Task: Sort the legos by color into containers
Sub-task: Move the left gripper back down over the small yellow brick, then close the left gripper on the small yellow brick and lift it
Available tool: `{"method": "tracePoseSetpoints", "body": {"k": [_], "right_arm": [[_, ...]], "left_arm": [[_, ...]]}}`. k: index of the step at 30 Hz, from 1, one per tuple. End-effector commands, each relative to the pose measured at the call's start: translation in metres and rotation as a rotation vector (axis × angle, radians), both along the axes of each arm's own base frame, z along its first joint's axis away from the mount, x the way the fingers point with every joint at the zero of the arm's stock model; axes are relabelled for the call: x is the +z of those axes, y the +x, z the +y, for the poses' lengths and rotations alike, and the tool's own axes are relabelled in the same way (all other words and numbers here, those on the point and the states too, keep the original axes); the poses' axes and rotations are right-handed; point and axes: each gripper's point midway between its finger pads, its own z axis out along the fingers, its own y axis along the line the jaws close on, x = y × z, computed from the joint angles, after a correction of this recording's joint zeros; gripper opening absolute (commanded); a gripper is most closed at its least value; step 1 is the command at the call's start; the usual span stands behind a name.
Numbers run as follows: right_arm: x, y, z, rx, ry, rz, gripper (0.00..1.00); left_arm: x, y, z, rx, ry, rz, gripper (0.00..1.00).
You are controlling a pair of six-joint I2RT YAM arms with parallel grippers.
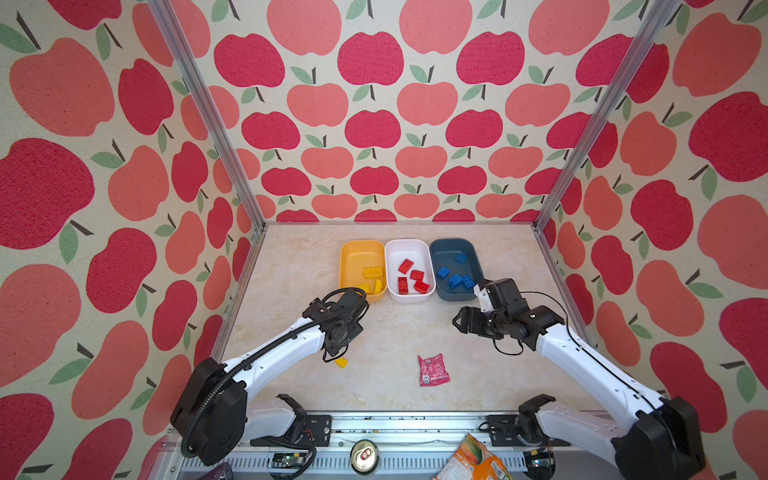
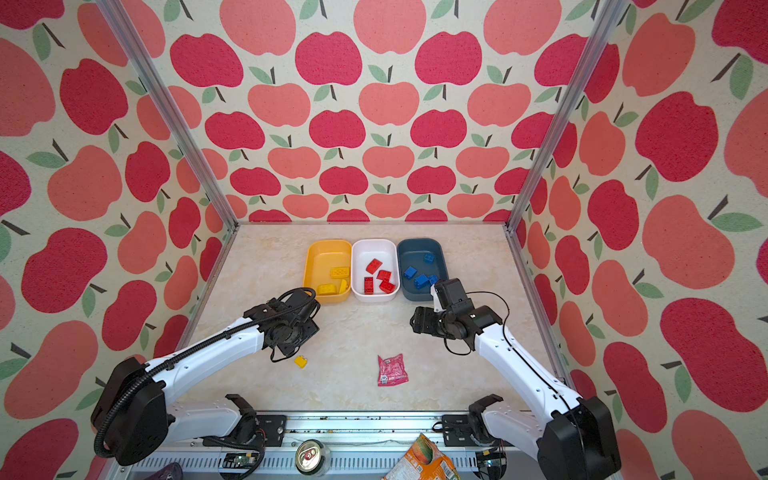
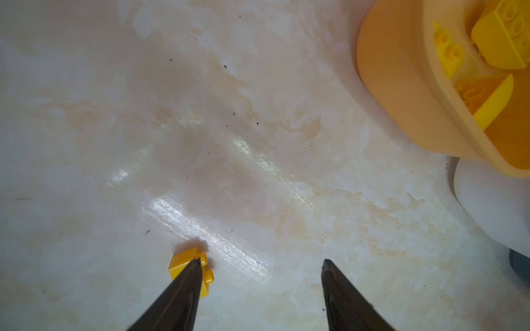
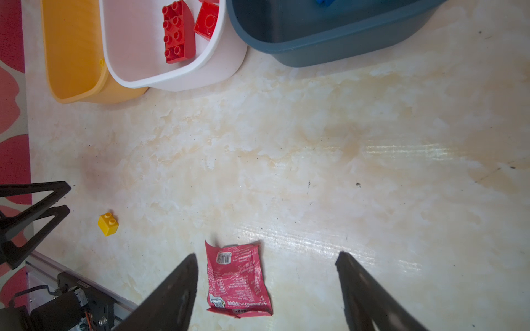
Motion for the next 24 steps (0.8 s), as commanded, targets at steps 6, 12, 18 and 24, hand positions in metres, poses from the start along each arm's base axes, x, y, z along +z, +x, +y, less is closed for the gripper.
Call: {"method": "tracePoseSetpoints", "body": {"k": [6, 12, 18, 24], "right_arm": [[0.004, 0.002, 0.002, 0.013, 0.0, -0.006, 0.79], [0.003, 0.002, 0.002, 0.01, 0.002, -0.002, 0.79], [0.002, 0.002, 0.002, 0.009, 0.0, -0.002, 0.79], [0.001, 0.003, 0.002, 0.006, -0.002, 0.002, 0.79]], "left_arm": [[-0.016, -0.028, 0.02, 0.173, -0.019, 0.105, 0.7], [-0.024, -0.034, 0.022, 0.207, -0.027, 0.157, 0.7], [-0.037, -0.037, 0.019, 0.221, -0.069, 0.19, 0.67], [-0.044, -0.036, 0.016, 0.202, -0.073, 0.211, 0.65]]}}
